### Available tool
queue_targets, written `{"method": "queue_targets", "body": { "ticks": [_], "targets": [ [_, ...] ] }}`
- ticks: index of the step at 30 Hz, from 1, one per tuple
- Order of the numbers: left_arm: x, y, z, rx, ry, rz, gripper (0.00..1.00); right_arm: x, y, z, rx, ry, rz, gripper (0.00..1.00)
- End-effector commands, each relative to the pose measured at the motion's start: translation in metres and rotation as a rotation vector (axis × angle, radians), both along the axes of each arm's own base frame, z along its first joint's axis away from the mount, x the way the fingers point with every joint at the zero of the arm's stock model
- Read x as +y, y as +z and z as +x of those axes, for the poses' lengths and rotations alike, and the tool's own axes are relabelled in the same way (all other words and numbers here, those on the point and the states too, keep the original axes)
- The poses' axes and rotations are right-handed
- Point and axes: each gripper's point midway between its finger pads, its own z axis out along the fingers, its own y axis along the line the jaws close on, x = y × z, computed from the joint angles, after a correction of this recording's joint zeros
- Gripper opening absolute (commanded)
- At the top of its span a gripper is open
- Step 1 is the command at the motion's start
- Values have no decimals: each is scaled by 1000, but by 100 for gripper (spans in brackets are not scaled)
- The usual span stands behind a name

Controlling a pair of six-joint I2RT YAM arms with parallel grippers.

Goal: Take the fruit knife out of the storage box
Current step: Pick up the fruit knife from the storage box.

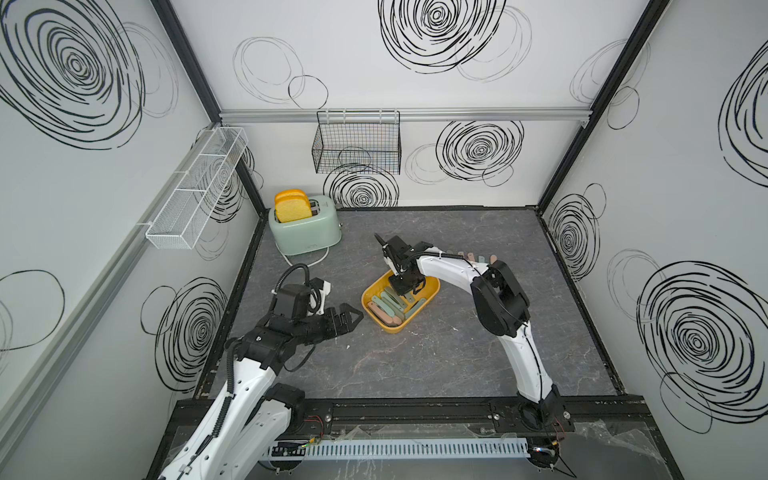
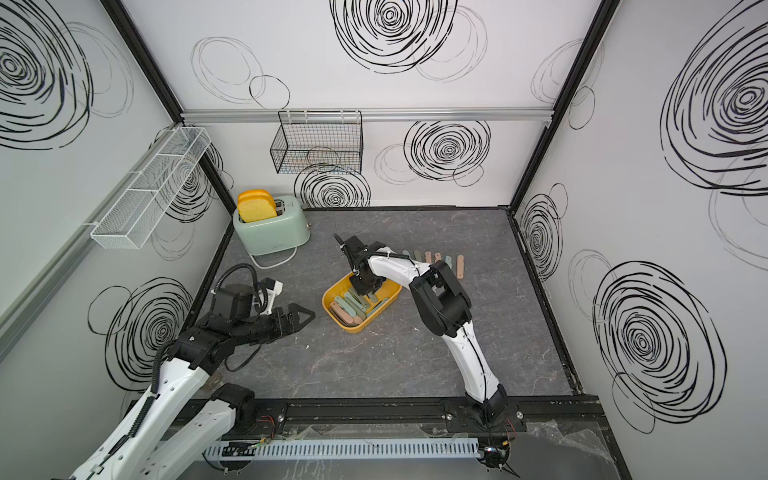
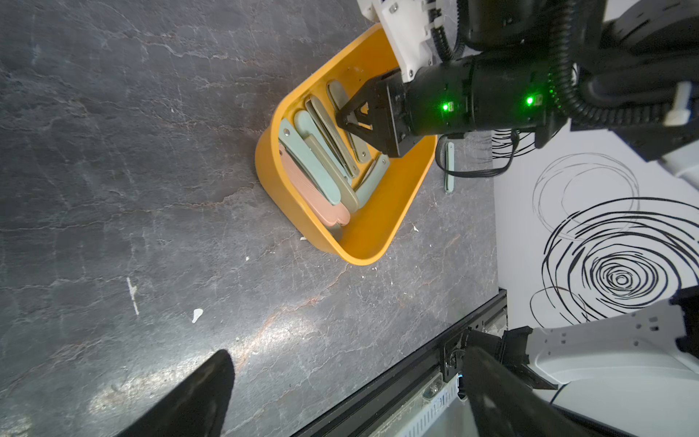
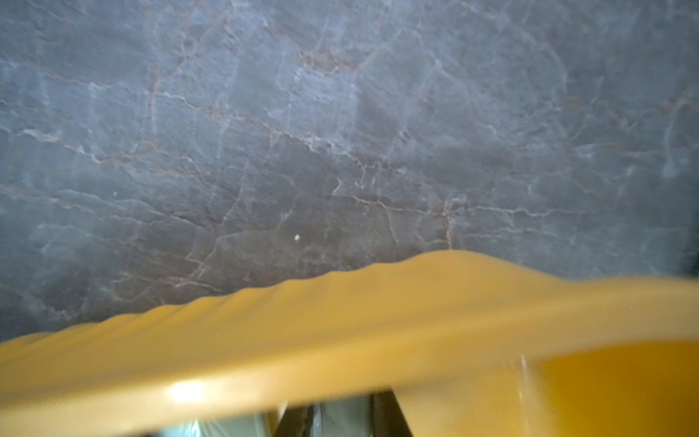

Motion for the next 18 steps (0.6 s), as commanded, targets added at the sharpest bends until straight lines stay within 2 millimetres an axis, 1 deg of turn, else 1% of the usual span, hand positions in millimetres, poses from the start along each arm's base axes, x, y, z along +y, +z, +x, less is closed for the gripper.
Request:
{"method": "queue_targets", "body": {
  "ticks": [1,6,11,14,18],
  "targets": [
    [-2,6,5,-31,-13,-9,98,-15,-21,-11,83,-15,-69,18],
    [-2,13,12,-52,-13,-6,98,-10,1,3,55,-37,-40,18],
    [-5,26,26,-78,3,-23,98,-7,28,12,22,-58,3,18],
    [-9,32,35,-84,16,-52,98,-8,34,12,24,-70,20,18],
    [-15,35,41,-88,17,-72,98,-8,41,12,19,-75,30,18]
  ]
}}
